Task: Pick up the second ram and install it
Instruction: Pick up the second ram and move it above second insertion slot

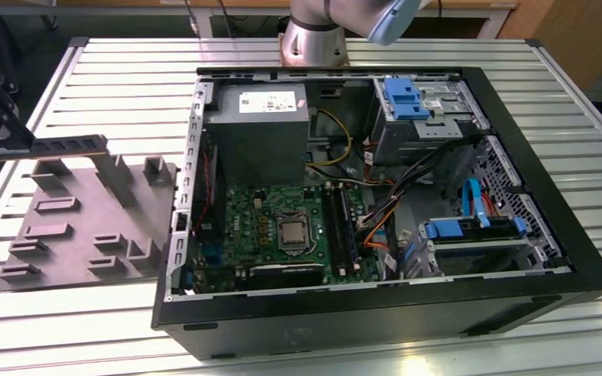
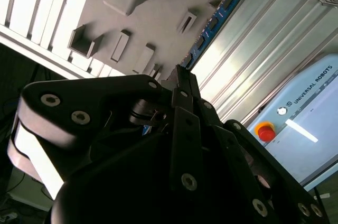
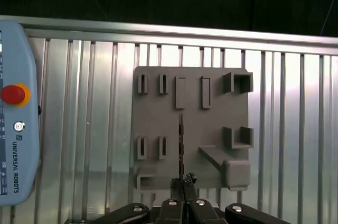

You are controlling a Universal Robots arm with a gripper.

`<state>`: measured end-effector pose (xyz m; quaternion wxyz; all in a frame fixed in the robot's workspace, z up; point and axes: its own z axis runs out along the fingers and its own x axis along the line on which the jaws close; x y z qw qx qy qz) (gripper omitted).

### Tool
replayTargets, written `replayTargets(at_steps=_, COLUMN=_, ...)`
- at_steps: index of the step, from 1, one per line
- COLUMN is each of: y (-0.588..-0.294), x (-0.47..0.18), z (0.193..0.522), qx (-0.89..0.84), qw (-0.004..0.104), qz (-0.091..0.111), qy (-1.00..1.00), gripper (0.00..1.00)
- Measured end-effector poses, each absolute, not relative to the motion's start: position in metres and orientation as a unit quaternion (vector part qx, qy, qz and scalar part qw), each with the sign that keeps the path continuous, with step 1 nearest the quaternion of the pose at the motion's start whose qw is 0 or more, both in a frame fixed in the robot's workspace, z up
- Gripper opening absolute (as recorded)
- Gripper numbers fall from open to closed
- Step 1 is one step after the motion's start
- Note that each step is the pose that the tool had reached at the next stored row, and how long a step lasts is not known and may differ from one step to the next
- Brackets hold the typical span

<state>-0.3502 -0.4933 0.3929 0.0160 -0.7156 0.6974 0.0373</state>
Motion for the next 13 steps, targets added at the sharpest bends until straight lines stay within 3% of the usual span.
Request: replayTargets(at_steps=13, y=-0.493, x=-0.337, z=0.393, qx=-0.716, qw=0.016, qz=0.037, qy=0.697, gripper=0.11)
